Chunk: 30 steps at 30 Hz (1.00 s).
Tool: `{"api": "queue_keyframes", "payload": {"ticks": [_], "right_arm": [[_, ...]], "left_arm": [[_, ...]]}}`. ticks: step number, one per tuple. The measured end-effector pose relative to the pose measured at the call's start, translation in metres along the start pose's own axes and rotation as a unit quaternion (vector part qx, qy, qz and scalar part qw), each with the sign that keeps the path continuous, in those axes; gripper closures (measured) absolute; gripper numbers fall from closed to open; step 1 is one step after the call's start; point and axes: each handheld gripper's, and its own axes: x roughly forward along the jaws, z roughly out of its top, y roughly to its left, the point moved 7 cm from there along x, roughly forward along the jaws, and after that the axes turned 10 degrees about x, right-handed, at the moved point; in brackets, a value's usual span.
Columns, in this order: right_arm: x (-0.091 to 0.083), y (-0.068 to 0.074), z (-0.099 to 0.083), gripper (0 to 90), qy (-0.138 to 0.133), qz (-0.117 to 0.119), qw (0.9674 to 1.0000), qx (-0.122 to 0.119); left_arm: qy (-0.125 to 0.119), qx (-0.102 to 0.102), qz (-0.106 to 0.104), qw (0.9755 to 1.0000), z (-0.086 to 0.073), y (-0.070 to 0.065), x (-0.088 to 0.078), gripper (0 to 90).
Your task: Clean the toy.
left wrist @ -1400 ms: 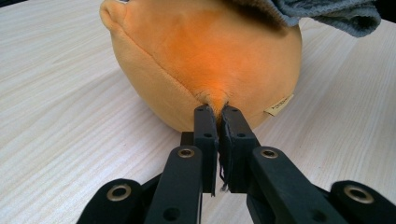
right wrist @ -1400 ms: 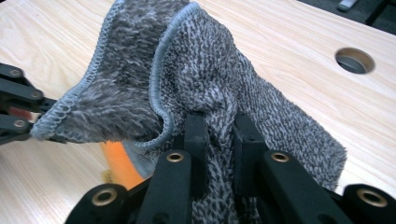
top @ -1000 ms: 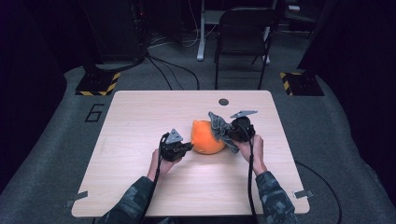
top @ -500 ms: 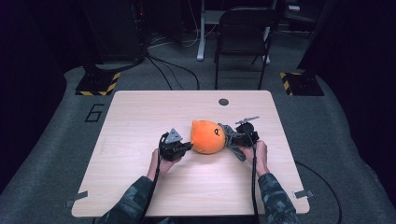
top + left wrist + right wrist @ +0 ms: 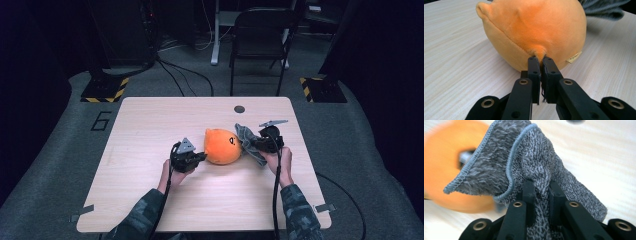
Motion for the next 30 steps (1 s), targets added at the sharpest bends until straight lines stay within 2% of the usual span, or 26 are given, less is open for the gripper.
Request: {"api": "queue_keyframes", "payload": {"ticks": [2, 4, 9, 12, 16, 19, 21, 22, 25, 30], "right_arm": [[-0.008, 0.008, 0.006, 79.1, -0.013, 0.006, 0.9999, -0.002], [-0.016, 0.018, 0.013, 79.1, -0.024, 0.021, 0.9995, -0.008], [-0.031, 0.053, 0.026, 79.1, -0.049, 0.059, 0.9966, -0.03], [-0.031, 0.079, 0.03, 79.0, -0.048, 0.081, 0.9942, -0.053], [-0.019, 0.102, 0.027, 79.0, -0.028, 0.083, 0.9929, -0.081], [-0.008, 0.11, 0.021, 78.9, -0.014, 0.088, 0.9924, -0.085], [-0.002, 0.115, 0.016, 78.9, -0.008, 0.101, 0.9913, -0.085], [0.001, 0.117, 0.013, 78.9, -0.006, 0.101, 0.9905, -0.093], [0.008, 0.121, 0.007, 78.9, 0.004, 0.093, 0.9902, -0.103], [0.014, 0.12, 0.002, 79.1, 0.005, 0.075, 0.9893, -0.125]], "left_arm": [[0.001, -0.004, -0.001, 1.0, 0.0, -0.001, 0.0, 85.8], [-0.001, 0.001, 0.001, 1.0, 0.001, 0.0, 0.0, 85.7], [0.0, 0.0, -0.002, 1.0, 0.001, 0.001, 0.0, 85.7], [-0.001, 0.002, -0.003, 1.0, 0.001, 0.0, 0.0, 85.7], [-0.005, -0.003, 0.0, 1.0, 0.002, 0.0, 0.0, 85.7], [-0.004, 0.0, -0.002, 1.0, 0.002, 0.001, -0.001, 85.7], [-0.006, -0.001, -0.001, 1.0, 0.002, 0.001, -0.001, 85.7], [-0.006, -0.001, -0.002, 1.0, 0.002, 0.001, -0.001, 85.7], [-0.005, 0.0, -0.002, 1.0, 0.002, 0.001, -0.001, 85.7], [-0.004, -0.002, -0.004, 1.0, 0.001, 0.0, -0.001, 85.7]]}}
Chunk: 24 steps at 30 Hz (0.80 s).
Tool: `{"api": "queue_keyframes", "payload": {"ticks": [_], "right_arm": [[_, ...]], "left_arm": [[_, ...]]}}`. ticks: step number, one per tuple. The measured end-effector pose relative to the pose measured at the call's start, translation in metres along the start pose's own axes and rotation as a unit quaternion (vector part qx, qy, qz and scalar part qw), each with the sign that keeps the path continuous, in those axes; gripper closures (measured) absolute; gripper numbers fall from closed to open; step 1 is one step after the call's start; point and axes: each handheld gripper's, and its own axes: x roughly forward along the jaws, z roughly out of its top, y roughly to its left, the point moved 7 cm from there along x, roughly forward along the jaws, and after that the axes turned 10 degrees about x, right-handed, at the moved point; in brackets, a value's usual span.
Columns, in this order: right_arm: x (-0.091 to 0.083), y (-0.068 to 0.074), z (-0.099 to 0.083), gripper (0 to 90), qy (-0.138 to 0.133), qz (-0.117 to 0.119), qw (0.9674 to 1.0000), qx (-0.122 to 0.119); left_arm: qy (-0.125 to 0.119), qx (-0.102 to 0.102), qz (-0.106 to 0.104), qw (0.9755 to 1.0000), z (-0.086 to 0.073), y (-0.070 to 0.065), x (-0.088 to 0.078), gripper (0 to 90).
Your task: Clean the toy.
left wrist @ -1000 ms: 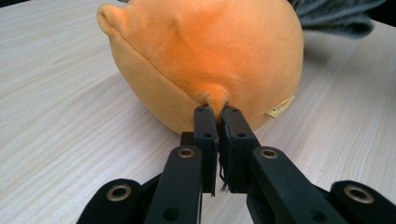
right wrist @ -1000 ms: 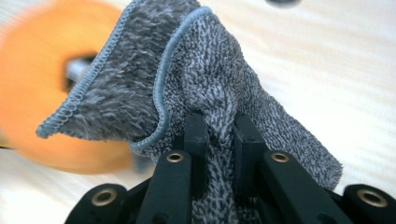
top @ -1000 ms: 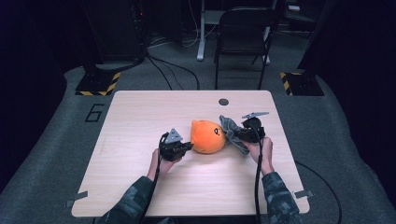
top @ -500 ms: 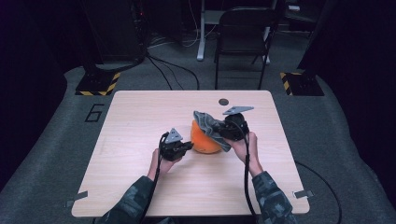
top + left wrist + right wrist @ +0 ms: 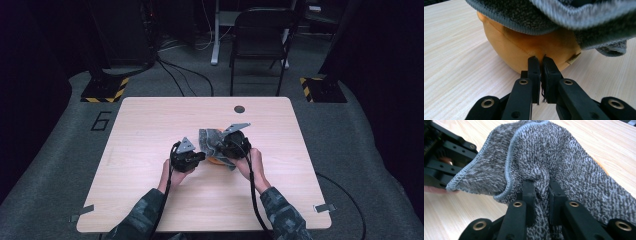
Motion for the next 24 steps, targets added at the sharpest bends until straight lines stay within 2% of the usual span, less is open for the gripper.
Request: {"api": "queue_keyframes", "payload": {"ticks": [5, 6, 11, 15, 19, 24], "right_arm": [[-0.003, -0.006, -0.004, 79.2, 0.004, -0.014, 0.9999, -0.006], [-0.005, -0.006, -0.006, 79.3, 0.007, -0.013, 0.9999, 0.002], [-0.012, -0.018, -0.011, 79.3, 0.006, -0.025, 0.9997, 0.003], [-0.018, -0.029, -0.016, 79.2, 0.005, -0.033, 0.9993, 0.017], [-0.023, -0.039, -0.018, 79.2, 0.007, -0.045, 0.9988, 0.02], [-0.025, -0.053, -0.024, 79.2, 0.01, -0.054, 0.9974, 0.048]], "left_arm": [[-0.005, -0.001, 0.003, 1.0, 0.001, -0.001, 0.001, 85.8], [-0.005, 0.001, 0.002, 1.0, 0.001, -0.001, 0.0, 85.8], [-0.005, 0.0, 0.001, 1.0, 0.001, -0.001, 0.001, 85.8], [-0.005, 0.002, 0.001, 1.0, 0.001, -0.001, 0.001, 85.8], [-0.003, 0.0, -0.003, 1.0, 0.001, -0.001, 0.0, 85.8], [-0.006, 0.003, -0.001, 1.0, 0.001, -0.001, 0.001, 85.8]]}}
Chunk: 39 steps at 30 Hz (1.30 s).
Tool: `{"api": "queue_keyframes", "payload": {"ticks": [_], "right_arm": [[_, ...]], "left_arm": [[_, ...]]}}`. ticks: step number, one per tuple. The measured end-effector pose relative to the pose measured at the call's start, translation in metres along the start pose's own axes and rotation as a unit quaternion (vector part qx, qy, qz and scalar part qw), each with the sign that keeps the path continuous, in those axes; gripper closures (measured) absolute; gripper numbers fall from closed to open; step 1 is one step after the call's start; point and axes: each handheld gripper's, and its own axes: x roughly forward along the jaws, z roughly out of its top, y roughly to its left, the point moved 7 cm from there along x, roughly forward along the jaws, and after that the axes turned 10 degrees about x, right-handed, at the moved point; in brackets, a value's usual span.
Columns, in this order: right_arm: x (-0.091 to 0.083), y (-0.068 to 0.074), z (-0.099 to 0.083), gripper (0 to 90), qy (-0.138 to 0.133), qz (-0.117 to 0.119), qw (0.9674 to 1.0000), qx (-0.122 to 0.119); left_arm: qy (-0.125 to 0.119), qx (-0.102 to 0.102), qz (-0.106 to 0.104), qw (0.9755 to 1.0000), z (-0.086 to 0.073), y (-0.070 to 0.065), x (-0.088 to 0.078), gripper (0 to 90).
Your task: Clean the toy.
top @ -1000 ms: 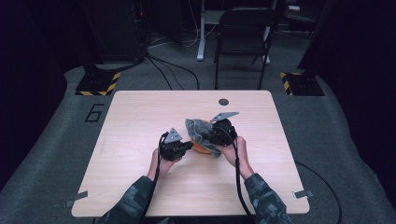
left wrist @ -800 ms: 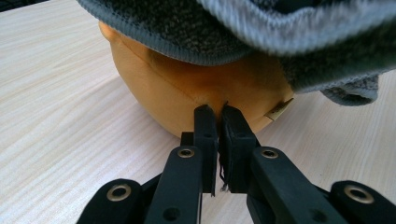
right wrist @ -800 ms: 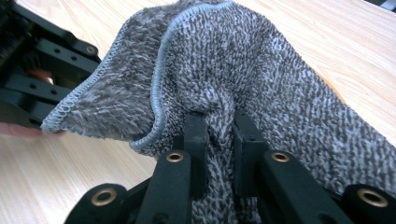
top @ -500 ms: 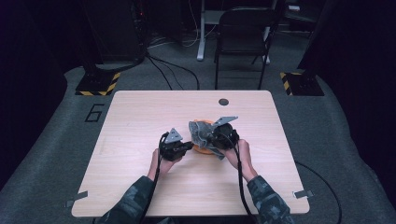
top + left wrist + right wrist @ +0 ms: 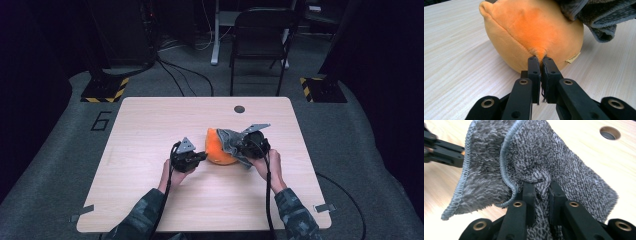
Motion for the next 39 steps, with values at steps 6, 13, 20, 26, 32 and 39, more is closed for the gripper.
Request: {"api": "queue_keyframes", "payload": {"ticks": [6, 13, 20, 26, 32, 39], "right_arm": [[0.003, -0.018, -0.004, 79.1, 0.005, -0.011, 0.9998, 0.017], [0.014, -0.043, -0.019, 79.2, 0.031, -0.023, 0.9982, 0.046], [0.036, -0.066, -0.041, 79.1, 0.079, -0.057, 0.993, 0.067], [0.016, -0.069, -0.028, 79.2, 0.043, -0.051, 0.995, 0.074], [-0.021, -0.041, 0.005, 79.1, -0.017, -0.016, 0.998, 0.058], [-0.036, 0.016, 0.033, 79.1, -0.049, 0.041, 0.9979, 0.008]], "left_arm": [[-0.001, -0.001, 0.0, 1.0, 0.0, 0.0, 0.0, 85.8], [-0.001, 0.003, -0.001, 1.0, 0.001, -0.001, 0.0, 85.8], [0.002, -0.002, -0.003, 1.0, 0.0, 0.001, 0.0, 85.7], [0.001, -0.004, -0.005, 1.0, 0.0, 0.0, 0.0, 85.7], [0.001, 0.002, -0.003, 1.0, 0.0, 0.001, 0.0, 85.8], [-0.003, 0.002, 0.0, 1.0, 0.001, 0.0, 0.001, 85.7]]}}
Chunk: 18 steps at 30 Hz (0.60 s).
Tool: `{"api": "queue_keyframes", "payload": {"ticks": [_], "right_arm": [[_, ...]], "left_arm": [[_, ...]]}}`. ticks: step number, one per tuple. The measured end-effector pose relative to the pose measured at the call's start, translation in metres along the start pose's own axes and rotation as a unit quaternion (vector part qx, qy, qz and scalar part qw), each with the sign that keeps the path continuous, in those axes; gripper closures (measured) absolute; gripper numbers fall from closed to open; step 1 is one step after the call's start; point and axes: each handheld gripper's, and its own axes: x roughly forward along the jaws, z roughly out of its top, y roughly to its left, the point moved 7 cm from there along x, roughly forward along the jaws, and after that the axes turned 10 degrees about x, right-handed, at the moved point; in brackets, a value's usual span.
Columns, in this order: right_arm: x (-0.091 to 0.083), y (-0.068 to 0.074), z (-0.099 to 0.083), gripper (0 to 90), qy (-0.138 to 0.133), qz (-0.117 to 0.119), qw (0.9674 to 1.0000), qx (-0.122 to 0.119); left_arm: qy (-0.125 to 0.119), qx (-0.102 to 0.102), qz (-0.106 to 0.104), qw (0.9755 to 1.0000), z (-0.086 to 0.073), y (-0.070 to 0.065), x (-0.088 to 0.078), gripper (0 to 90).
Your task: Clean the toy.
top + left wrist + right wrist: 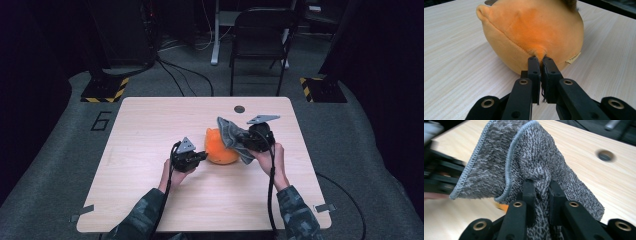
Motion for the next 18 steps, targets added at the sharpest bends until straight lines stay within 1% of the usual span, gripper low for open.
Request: {"api": "queue_keyframes", "payload": {"ticks": [1, 2, 4, 5, 6, 7, 8, 9, 10, 11, 12, 14, 15, 17, 18], "right_arm": [[0.004, 0.011, 0.002, 79.1, 0.003, 0.008, 0.9999, -0.012], [0.008, 0.018, 0.002, 79.1, 0.01, 0.011, 0.9997, -0.019], [0.018, 0.028, 0.0, 79.1, 0.021, 0.011, 0.9992, -0.031], [0.026, 0.032, -0.002, 79.1, 0.031, 0.01, 0.9985, -0.043], [0.032, 0.034, -0.005, 79.1, 0.038, 0.009, 0.9982, -0.046], [0.038, 0.036, -0.009, 79.1, 0.044, 0.01, 0.9982, -0.041], [0.043, 0.037, -0.012, 79.1, 0.05, 0.011, 0.9976, -0.047], [0.047, 0.039, -0.016, 79.2, 0.055, 0.01, 0.9973, -0.047], [0.05, 0.039, -0.018, 79.2, 0.059, 0.011, 0.9966, -0.056], [0.053, 0.041, -0.02, 79.2, 0.058, 0.007, 0.997, -0.051], [0.054, 0.041, -0.022, 79.2, 0.06, 0.005, 0.997, -0.049], [0.054, 0.039, -0.022, 79.3, 0.057, -0.001, 0.9966, -0.06], [0.054, 0.038, -0.023, 79.3, 0.055, -0.001, 0.9967, -0.059], [0.052, 0.035, -0.024, 79.3, 0.055, -0.003, 0.9966, -0.061], [0.05, 0.032, -0.025, 79.4, 0.057, -0.006, 0.9967, -0.057]], "left_arm": [[-0.001, 0.0, 0.0, 1.0, 0.0, 0.0, 0.0, 85.7], [-0.001, 0.0, 0.0, 1.0, 0.0, 0.0, 0.0, 85.7], [-0.001, 0.0, 0.0, 1.0, 0.0, 0.0, 0.0, 85.7], [0.002, 0.0, -0.004, 1.0, 0.0, 0.0, -0.001, 85.7], [0.001, 0.0, -0.003, 1.0, 0.0, 0.0, -0.001, 85.8], [0.002, 0.0, -0.004, 1.0, 0.0, 0.0, -0.001, 85.8], [0.002, -0.001, -0.004, 1.0, 0.0, 0.0, -0.001, 85.7], [0.003, -0.002, -0.004, 1.0, -0.001, 0.0, -0.001, 85.8], [0.002, -0.002, -0.002, 1.0, -0.001, 0.0, 0.0, 85.8], [0.001, -0.002, 0.0, 1.0, -0.001, 0.0, 0.0, 85.8], [0.002, -0.003, 0.001, 1.0, -0.001, 0.0, 0.0, 85.8], [0.003, -0.005, -0.004, 1.0, -0.001, 0.0, -0.001, 85.8], [0.004, -0.002, -0.005, 1.0, -0.001, 0.0, -0.001, 85.8], [0.0, -0.003, -0.002, 1.0, -0.001, 0.0, 0.0, 85.8], [0.0, -0.003, -0.002, 1.0, -0.001, 0.0, 0.0, 85.8]]}}
